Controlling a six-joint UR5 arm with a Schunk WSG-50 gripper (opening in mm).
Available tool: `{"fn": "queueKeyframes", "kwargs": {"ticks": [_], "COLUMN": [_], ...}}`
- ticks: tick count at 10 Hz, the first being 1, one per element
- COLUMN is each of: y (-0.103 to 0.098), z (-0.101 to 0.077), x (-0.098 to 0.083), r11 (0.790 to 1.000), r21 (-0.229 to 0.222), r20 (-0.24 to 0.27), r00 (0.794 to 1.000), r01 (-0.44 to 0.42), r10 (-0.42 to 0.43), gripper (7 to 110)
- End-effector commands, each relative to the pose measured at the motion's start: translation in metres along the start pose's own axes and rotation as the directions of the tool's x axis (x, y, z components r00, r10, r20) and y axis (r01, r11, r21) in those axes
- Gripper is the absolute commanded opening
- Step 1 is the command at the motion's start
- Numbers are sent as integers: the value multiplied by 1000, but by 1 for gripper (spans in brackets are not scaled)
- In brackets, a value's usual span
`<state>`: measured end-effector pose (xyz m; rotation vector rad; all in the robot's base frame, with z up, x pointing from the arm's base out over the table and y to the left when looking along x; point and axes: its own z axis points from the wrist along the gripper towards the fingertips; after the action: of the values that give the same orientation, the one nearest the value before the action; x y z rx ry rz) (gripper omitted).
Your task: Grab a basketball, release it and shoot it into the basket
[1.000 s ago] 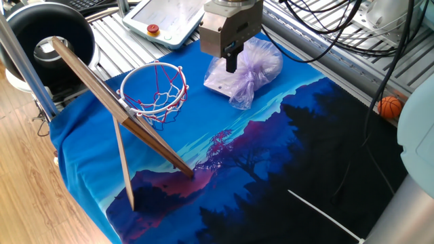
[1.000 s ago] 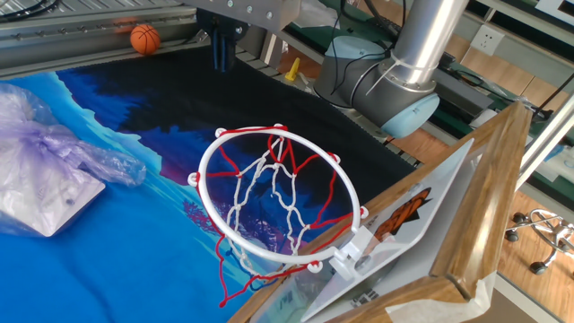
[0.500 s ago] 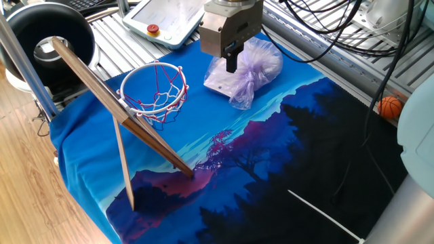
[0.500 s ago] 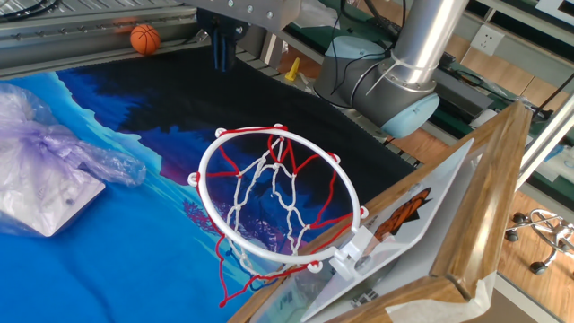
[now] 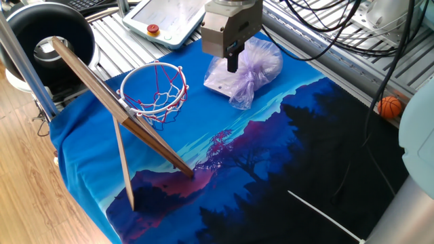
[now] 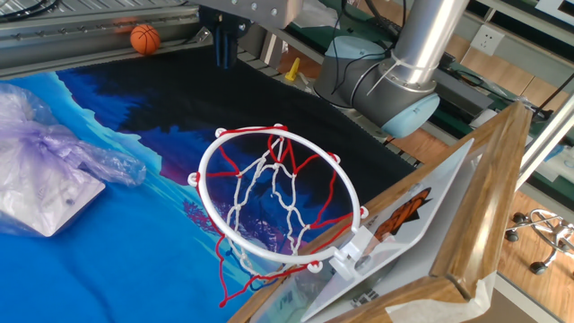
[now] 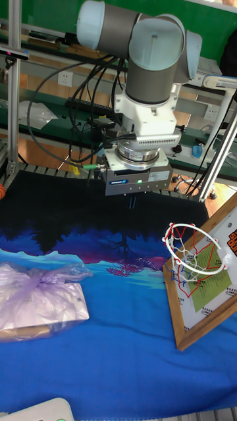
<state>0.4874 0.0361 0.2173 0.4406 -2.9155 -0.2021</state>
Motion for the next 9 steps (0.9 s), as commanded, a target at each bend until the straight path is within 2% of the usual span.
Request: {"fn": "queueKeyframes", "kwargs": {"ticks": [1, 3, 6, 8, 9], "y": [9, 0, 2, -13, -16], "z": [-2, -1, -24, -26, -27], "x": [1, -15, -8, -20, -17], "r11": [994, 983, 978, 961, 961], "r21": [-21, 18, 49, 93, 96], "r20": [2, 62, 97, 163, 158], "r00": [994, 981, 973, 948, 949], "r01": [112, 181, 205, 261, 260], "r10": [-112, -182, -209, -273, -273], "gripper": [7, 7, 7, 7, 7]}}
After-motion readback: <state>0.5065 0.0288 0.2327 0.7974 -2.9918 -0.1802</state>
